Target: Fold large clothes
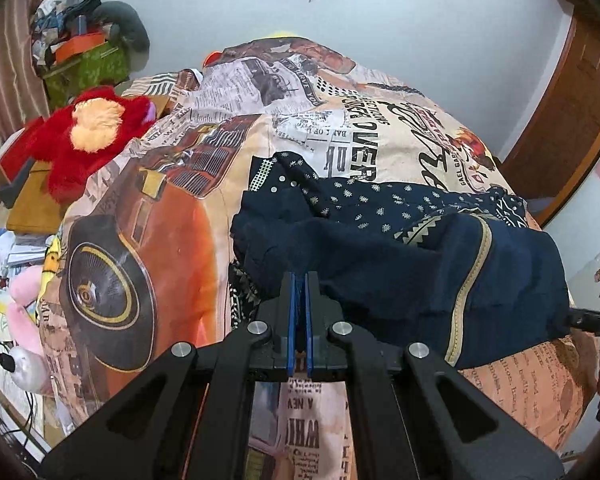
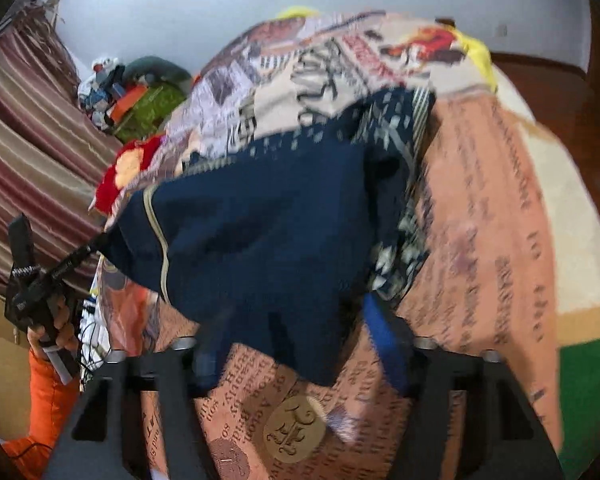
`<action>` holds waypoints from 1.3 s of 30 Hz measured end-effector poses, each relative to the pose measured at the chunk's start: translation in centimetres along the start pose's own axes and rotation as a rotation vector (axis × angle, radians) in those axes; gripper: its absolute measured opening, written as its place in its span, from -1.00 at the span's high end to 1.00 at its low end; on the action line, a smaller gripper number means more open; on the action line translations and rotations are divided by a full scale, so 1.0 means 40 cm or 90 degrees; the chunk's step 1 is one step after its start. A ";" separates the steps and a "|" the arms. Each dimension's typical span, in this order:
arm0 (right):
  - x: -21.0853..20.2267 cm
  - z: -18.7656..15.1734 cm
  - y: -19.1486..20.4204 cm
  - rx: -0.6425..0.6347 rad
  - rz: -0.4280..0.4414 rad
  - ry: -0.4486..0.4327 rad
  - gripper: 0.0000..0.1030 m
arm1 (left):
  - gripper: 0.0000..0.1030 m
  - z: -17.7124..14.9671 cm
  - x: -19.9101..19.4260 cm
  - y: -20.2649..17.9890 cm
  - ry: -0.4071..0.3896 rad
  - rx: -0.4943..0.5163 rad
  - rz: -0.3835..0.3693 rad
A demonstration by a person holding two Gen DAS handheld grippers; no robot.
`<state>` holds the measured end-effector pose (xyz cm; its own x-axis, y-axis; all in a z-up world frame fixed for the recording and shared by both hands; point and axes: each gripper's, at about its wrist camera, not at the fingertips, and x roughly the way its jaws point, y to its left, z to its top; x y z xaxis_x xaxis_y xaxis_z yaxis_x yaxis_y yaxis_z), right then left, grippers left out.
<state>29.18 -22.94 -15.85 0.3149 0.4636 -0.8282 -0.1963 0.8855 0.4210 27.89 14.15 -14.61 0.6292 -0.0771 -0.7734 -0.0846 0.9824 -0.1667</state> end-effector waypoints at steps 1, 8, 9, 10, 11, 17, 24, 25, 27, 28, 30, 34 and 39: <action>0.012 -0.003 0.001 0.004 0.004 0.006 0.22 | 0.95 -0.002 -0.002 -0.001 0.000 0.001 0.001; 0.020 0.028 0.022 -0.002 0.025 -0.025 0.84 | 0.95 0.020 -0.030 -0.013 -0.022 0.009 0.001; 0.007 0.040 0.030 -0.008 0.033 -0.038 0.85 | 0.95 0.029 -0.034 -0.015 -0.027 0.009 0.001; -0.008 0.055 0.039 -0.013 0.040 -0.054 0.87 | 0.95 0.043 -0.038 -0.018 -0.035 0.009 0.001; -0.023 0.074 0.050 -0.020 0.045 -0.069 0.88 | 0.95 0.056 -0.041 -0.021 -0.040 0.008 -0.001; -0.070 0.188 0.089 -0.056 0.036 -0.150 0.93 | 0.95 0.162 -0.045 -0.047 -0.088 0.018 0.008; -0.048 0.338 0.062 -0.046 -0.004 -0.195 0.94 | 0.95 0.296 0.037 -0.029 -0.104 -0.001 0.043; -0.034 0.360 0.052 -0.041 -0.012 -0.196 0.94 | 0.95 0.315 0.067 -0.018 -0.097 -0.013 0.053; -0.004 0.398 0.026 -0.027 -0.023 -0.194 0.94 | 0.95 0.336 0.116 0.001 -0.084 -0.025 0.074; 0.017 0.418 0.010 -0.020 -0.032 -0.189 0.94 | 0.95 0.349 0.155 0.015 -0.072 -0.031 0.090; 0.062 0.449 -0.015 -0.012 -0.053 -0.180 0.94 | 0.96 0.362 0.216 0.037 -0.051 -0.044 0.108; 0.163 0.488 -0.072 0.015 -0.070 -0.141 0.94 | 0.95 0.368 0.354 0.078 0.010 -0.070 0.116; 0.251 0.494 -0.115 0.027 -0.093 -0.104 0.94 | 0.95 0.345 0.460 0.095 0.058 -0.055 0.131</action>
<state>51.61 -21.77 -18.80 0.4845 0.3263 -0.8116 -0.0998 0.9424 0.3193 49.80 18.80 -21.05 0.5202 0.1049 -0.8476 -0.2729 0.9608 -0.0485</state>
